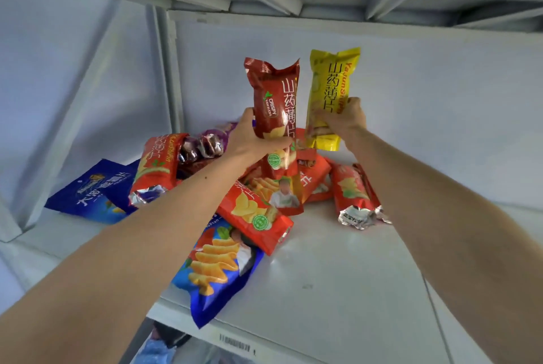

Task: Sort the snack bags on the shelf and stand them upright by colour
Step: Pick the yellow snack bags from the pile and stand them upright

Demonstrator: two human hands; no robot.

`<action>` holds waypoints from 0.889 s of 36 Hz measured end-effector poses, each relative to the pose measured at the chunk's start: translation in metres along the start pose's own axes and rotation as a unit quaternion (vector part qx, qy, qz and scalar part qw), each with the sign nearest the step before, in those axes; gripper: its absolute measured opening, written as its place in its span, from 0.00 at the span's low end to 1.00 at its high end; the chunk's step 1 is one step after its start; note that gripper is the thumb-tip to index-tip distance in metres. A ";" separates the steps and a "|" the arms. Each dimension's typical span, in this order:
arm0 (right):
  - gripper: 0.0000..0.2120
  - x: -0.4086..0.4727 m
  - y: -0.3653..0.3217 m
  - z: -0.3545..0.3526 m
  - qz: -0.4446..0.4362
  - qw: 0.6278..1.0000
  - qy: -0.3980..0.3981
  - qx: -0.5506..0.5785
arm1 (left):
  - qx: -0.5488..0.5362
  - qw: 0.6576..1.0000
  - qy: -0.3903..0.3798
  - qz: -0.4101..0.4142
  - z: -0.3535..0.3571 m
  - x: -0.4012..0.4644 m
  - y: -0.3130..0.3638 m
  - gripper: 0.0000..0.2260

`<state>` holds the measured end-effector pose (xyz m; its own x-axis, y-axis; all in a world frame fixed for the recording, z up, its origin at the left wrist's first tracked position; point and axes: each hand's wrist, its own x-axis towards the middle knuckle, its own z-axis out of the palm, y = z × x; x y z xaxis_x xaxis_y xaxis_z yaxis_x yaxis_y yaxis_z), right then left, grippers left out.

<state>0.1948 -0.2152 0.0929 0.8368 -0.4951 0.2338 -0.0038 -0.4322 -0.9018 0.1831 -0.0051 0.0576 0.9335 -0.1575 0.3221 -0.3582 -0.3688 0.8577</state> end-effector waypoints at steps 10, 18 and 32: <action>0.42 -0.060 0.061 -0.153 0.064 0.990 0.127 -0.022 | -0.060 0.979 -0.183 0.069 0.116 -0.050 0.042 0.40; 0.39 -0.123 0.122 -0.270 0.113 0.961 0.227 -0.108 | -0.097 0.966 -0.220 0.099 0.202 -0.094 0.093 0.39; 0.40 -0.184 0.188 -0.428 0.201 0.932 0.269 -0.132 | -0.046 0.925 -0.351 0.134 0.350 -0.177 0.160 0.36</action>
<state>-0.1939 -0.5283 0.0356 0.3424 -0.9332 0.1091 -0.4526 -0.2656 -0.8512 -0.0452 -0.3574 -0.0024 0.5585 -0.8010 0.2156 -0.5425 -0.1561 0.8254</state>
